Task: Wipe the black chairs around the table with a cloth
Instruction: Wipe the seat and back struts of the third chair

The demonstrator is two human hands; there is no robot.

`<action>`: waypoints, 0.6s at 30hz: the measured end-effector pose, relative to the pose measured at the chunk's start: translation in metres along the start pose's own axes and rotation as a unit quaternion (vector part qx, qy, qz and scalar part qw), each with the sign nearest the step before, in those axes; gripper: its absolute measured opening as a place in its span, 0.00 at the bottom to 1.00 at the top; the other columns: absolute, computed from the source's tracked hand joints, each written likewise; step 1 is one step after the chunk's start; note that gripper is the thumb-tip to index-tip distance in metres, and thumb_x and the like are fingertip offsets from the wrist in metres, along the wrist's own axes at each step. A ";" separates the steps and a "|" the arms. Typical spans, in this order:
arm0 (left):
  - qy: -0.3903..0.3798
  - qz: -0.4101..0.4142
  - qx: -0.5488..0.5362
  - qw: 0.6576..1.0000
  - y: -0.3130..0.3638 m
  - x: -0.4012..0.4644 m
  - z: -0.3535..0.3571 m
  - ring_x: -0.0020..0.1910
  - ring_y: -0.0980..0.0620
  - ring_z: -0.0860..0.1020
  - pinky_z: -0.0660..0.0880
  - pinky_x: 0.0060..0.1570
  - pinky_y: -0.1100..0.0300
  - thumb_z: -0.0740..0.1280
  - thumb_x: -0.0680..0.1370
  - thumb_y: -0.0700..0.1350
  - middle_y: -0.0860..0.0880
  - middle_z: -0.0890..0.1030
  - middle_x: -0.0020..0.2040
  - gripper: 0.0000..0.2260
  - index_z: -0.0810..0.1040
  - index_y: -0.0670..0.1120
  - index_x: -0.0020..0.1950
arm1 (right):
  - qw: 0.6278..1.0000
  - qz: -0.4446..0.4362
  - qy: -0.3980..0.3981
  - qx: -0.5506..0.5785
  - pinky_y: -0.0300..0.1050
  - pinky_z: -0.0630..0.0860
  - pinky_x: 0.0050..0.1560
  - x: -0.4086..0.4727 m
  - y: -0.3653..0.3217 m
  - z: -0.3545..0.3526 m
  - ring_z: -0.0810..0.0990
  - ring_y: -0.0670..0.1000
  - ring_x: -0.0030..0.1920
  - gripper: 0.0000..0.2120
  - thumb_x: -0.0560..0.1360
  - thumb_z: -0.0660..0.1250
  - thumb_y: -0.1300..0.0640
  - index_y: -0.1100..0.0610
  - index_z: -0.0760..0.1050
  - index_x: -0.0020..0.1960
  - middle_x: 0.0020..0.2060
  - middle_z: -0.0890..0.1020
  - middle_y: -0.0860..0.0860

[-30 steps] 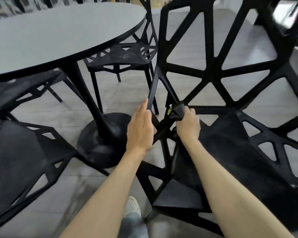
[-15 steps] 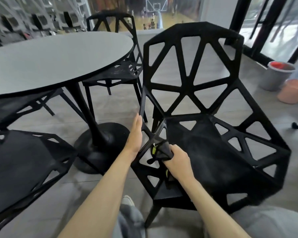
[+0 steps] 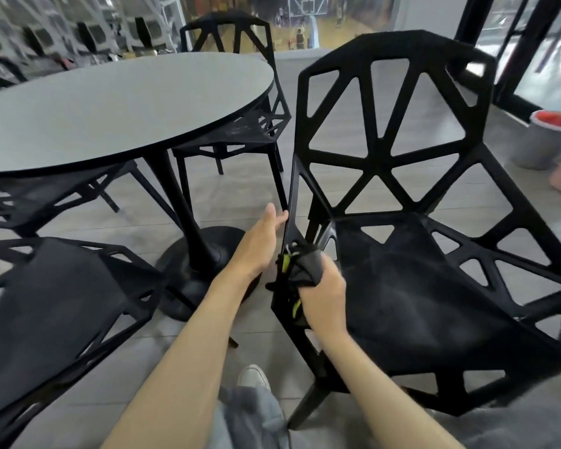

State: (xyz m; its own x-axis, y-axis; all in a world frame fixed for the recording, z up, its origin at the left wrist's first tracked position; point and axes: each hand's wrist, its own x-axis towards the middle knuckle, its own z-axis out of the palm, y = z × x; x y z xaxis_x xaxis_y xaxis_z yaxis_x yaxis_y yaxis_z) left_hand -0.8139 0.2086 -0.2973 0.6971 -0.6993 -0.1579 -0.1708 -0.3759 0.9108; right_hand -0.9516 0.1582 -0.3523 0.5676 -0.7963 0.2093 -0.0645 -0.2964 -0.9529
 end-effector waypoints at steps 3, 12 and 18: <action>0.018 -0.010 -0.003 1.000 -0.003 0.013 -0.004 0.76 0.53 0.69 0.59 0.78 0.49 0.39 0.81 0.72 0.53 0.77 0.73 0.35 0.79 0.60 0.71 | 0.999 -0.020 0.038 0.006 0.42 0.80 0.48 0.049 -0.011 0.010 0.82 0.47 0.48 0.14 0.75 0.70 0.66 0.47 0.79 0.51 0.46 0.82 0.47; 0.046 0.003 -0.034 0.998 -0.003 0.032 -0.014 0.70 0.57 0.73 0.57 0.66 0.56 0.39 0.85 0.66 0.56 0.85 0.62 0.35 0.87 0.56 0.58 | 0.989 -0.094 -0.116 -0.016 0.39 0.69 0.35 -0.018 0.009 -0.018 0.75 0.45 0.36 0.22 0.70 0.71 0.71 0.44 0.72 0.37 0.36 0.76 0.44; 0.041 -0.001 -0.071 0.997 -0.006 0.031 -0.009 0.71 0.57 0.74 0.59 0.75 0.52 0.42 0.83 0.68 0.57 0.85 0.62 0.33 0.87 0.60 0.56 | 0.981 -0.117 -0.123 -0.089 0.47 0.77 0.44 0.025 0.007 -0.016 0.78 0.50 0.45 0.17 0.64 0.66 0.76 0.57 0.77 0.45 0.42 0.77 0.49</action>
State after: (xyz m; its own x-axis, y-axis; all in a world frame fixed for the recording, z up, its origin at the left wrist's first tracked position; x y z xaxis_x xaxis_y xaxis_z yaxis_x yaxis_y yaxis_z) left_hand -0.7852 0.1944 -0.3045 0.7527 -0.6448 -0.1330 -0.0729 -0.2824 0.9565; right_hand -0.9509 0.1276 -0.3500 0.7642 -0.5502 0.3366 -0.0393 -0.5606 -0.8271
